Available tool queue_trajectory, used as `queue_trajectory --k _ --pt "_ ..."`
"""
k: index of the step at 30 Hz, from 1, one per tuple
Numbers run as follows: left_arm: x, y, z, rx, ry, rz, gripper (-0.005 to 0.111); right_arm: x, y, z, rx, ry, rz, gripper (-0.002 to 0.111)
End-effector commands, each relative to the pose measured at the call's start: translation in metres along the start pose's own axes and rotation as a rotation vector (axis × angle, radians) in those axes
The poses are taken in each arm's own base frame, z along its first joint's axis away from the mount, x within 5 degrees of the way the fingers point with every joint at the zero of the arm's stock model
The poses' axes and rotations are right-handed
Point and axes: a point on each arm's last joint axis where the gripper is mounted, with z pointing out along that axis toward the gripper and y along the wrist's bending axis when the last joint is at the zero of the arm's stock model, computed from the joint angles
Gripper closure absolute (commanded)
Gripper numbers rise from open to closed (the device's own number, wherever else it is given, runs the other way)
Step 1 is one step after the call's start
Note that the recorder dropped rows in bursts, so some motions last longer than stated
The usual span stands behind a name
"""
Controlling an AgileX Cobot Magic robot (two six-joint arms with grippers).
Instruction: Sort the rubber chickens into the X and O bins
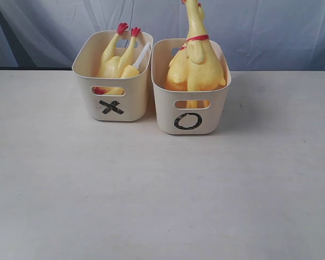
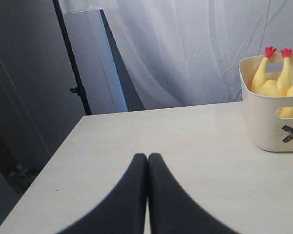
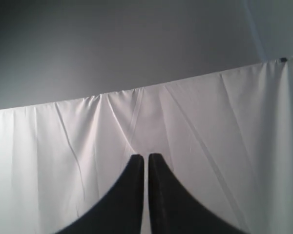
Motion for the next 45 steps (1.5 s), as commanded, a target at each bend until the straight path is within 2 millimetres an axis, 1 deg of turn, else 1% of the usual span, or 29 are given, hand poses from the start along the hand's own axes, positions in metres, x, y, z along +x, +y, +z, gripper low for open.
queue_trajectory --k 1,7,23,24,26,30,33,37,45 --pt "0.001 0.000 0.000 -0.007 -0.008 0.000 0.106 -0.004 0.002 -0.008 0.024 -0.040 -0.030 0.104" --pt "0.001 0.000 0.000 -0.007 -0.008 0.000 0.106 -0.002 0.002 -0.005 0.028 -0.030 -0.032 0.104" --pt "0.001 0.000 0.000 -0.007 -0.008 0.000 0.106 -0.001 0.001 -0.004 0.029 -0.020 -0.031 0.104" --pt "0.001 0.000 0.000 -0.007 -0.008 0.000 0.106 0.003 0.000 -0.004 0.031 -0.029 -0.031 0.104" --pt "0.002 0.000 0.000 -0.006 -0.004 0.001 0.106 0.016 -0.003 -0.002 0.038 -0.040 -0.031 0.104" --pt "0.002 0.000 0.000 -0.006 -0.004 0.000 0.106 0.045 -0.009 -0.003 0.054 0.051 -0.029 0.104" --pt "0.002 0.000 0.000 -0.006 -0.004 0.000 0.106 0.059 -0.013 -0.005 0.062 0.096 -0.028 0.104" --pt "0.002 0.000 0.000 -0.006 -0.004 0.000 0.106 0.064 -0.013 -0.005 0.066 0.149 -0.027 0.104" --pt "0.002 0.000 0.000 -0.006 -0.004 0.000 0.106 0.065 -0.013 -0.005 0.066 0.153 -0.027 0.104"
